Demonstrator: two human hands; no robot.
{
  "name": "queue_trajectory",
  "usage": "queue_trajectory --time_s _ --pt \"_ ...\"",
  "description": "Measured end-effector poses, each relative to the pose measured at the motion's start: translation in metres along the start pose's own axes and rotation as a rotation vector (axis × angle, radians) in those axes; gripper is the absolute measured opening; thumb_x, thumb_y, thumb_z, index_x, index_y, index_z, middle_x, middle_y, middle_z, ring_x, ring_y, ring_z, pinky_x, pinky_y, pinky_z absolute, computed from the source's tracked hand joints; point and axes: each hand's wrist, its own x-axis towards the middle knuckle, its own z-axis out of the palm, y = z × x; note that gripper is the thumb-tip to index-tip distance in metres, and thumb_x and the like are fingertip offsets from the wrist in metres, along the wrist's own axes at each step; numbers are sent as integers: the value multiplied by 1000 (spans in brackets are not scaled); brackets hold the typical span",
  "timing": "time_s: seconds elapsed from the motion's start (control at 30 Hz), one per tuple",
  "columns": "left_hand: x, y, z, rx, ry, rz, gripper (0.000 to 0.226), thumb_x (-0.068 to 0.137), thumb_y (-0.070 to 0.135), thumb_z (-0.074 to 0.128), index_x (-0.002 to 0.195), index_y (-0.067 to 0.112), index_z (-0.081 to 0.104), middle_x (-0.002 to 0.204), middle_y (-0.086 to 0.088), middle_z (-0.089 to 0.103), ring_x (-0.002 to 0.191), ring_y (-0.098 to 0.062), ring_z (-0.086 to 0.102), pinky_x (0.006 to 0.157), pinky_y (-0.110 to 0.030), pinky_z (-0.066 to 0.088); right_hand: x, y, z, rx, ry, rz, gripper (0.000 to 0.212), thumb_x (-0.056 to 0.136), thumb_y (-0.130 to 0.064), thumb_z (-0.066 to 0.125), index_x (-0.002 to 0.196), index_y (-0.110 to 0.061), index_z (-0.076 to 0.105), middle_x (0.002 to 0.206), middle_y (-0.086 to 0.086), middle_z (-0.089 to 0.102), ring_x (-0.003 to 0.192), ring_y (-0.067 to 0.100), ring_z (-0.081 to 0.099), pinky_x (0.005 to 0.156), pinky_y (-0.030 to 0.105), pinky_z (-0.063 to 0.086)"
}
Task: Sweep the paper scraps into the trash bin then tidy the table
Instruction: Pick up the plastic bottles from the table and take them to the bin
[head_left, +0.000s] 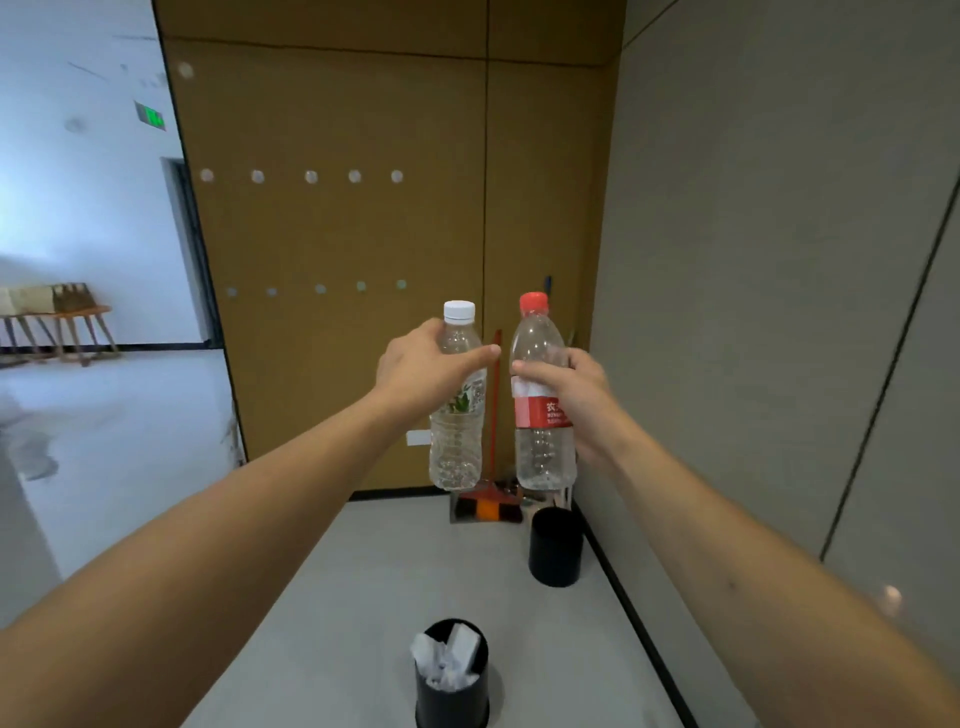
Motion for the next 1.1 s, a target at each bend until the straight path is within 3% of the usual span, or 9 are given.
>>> queue_trajectory --time_s 0.1,0.23,0.33,0.43,0.63,0.77,0.87,0.97,1.1 --pt "56 -27 24 52 8 -32 60 62 81 60 102 36 59 93 14 63 88 -9 60 71 -33 49 71 30 4 -7 -15 13 65 63 -25 87 118 -22 53 112 6 68 93 25 72 79 44 60" --pt "120 -83 61 88 -13 -110 60 61 79 62 103 36 59 86 17 61 82 -4 59 68 -31 50 154 90 17 -41 -87 46 73 68 -17 83 129 -31 47 117 -1 64 101 21 67 83 42 56" --pt "158 -140 91 119 -68 -190 57 67 72 67 106 32 59 87 16 62 82 -5 59 66 -30 49 206 146 31 -75 -95 134 69 70 -15 86 124 -34 47 113 -7 64 98 16 65 75 35 53" --pt "192 -212 125 122 -137 -310 60 70 66 70 113 26 59 97 7 64 90 -14 61 78 -36 53 250 215 45 -126 -115 225 71 70 -21 89 128 -32 49 109 -13 64 96 11 64 70 28 51" --pt "236 -372 207 61 -318 -578 66 67 49 84 121 20 58 108 -1 66 97 -21 61 88 -41 53 308 367 59 -283 -59 481 79 70 -27 89 140 -31 52 121 -2 62 107 20 63 92 40 55" --pt "236 -477 255 25 -400 -784 62 62 46 86 115 26 59 108 0 65 101 -23 60 89 -40 53 329 462 63 -488 -31 687 64 64 -11 85 119 -21 53 111 5 63 107 29 63 85 39 54" --pt "220 -549 290 34 -461 -905 54 60 40 88 105 25 61 99 1 65 97 -23 62 84 -41 55 333 526 65 -612 -56 781 67 65 -9 84 124 -17 54 115 9 64 108 31 62 94 46 53" --pt "195 -604 328 -20 -479 -1049 48 58 32 88 98 29 62 93 6 67 91 -19 65 82 -40 57 325 586 66 -705 -66 860 61 74 -15 81 129 -18 54 112 7 63 105 29 61 92 41 52" --pt "149 -659 388 -28 -463 -1118 45 58 31 88 96 36 63 81 19 64 80 -7 63 68 -19 49 309 672 61 -756 -92 898 54 76 -22 82 124 -16 56 111 5 65 102 26 61 83 28 44"
